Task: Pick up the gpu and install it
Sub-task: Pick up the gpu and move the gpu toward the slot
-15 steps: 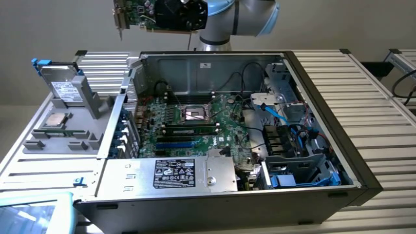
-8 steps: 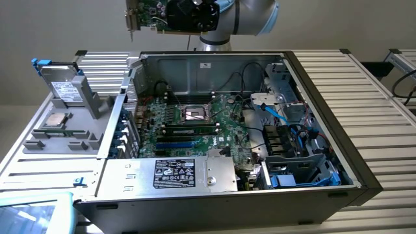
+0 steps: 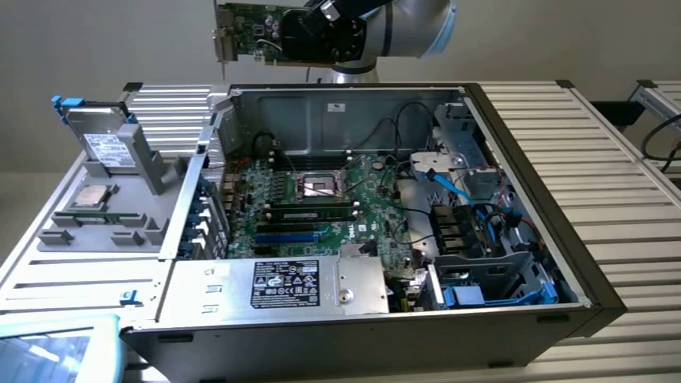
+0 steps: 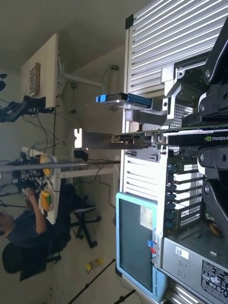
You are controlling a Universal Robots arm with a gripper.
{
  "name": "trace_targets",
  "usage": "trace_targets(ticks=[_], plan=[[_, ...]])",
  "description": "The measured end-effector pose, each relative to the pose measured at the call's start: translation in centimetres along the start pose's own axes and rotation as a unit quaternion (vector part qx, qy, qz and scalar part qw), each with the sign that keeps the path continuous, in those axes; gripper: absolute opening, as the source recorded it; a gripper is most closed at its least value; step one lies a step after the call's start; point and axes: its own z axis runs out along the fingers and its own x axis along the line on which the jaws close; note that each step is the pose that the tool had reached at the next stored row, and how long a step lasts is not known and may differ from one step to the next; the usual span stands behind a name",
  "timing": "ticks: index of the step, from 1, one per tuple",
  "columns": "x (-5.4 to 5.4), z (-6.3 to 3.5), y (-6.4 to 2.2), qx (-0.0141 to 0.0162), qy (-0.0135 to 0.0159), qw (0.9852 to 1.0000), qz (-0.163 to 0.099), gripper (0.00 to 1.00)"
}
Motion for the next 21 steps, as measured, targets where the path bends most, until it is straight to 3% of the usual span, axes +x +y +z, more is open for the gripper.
trace_targets(ticks=[4, 6, 9, 12, 13, 15, 18, 19, 21], plan=[[0.0, 0.32, -0.40, 0.0017, 0.0033, 1.0000, -0.002, 0.27], [0.1, 0.36, -0.46, 0.0062, 0.0054, 1.0000, -0.003, 0.27], [0.1, 0.40, -0.51, 0.0163, 0.0076, 0.9998, -0.003, 0.27], [0.2, 0.40, -0.50, 0.0163, 0.0073, 0.9998, -0.003, 0.27], [0.3, 0.44, -0.54, 0.0162, 0.0057, 0.9999, -0.002, 0.27], [0.3, 0.65, -0.81, 0.0162, -0.0017, 0.9999, 0.005, 0.27], [0.3, 0.99, -1.23, 0.0160, -0.0188, 0.9995, 0.018, 0.27], [0.3, 1.11, -1.38, 0.0161, -0.0231, 0.9994, 0.022, 0.27], [0.4, 1.34, -1.66, 0.0165, -0.0261, 0.9992, 0.024, 0.27]])
